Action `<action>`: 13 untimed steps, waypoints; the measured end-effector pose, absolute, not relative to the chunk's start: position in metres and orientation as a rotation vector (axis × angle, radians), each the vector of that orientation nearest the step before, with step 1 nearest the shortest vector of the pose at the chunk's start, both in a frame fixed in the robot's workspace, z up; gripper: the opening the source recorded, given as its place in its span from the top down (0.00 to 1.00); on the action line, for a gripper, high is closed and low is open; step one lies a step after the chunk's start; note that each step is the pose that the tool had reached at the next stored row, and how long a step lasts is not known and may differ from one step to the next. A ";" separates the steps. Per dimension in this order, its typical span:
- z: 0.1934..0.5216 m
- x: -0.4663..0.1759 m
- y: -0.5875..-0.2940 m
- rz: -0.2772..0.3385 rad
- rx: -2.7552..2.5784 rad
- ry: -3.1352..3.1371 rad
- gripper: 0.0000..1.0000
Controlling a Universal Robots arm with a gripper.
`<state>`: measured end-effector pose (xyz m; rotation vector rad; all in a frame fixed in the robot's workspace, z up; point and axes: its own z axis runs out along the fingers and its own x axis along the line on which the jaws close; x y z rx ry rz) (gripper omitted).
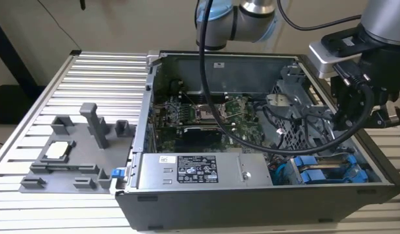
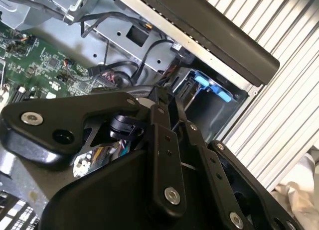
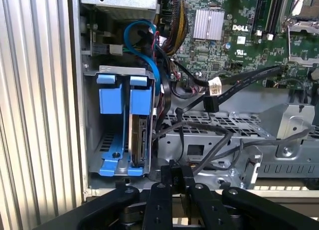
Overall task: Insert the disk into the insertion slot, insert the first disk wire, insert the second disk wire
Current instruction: 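Insert the first disk wire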
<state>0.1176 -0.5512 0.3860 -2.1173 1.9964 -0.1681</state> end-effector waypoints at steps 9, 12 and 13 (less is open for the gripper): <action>0.384 0.137 -0.551 -0.117 -2.172 2.046 0.80; 0.383 0.143 -0.551 -0.092 -2.188 2.063 0.80; 0.383 0.145 -0.551 -0.084 -2.193 2.067 0.80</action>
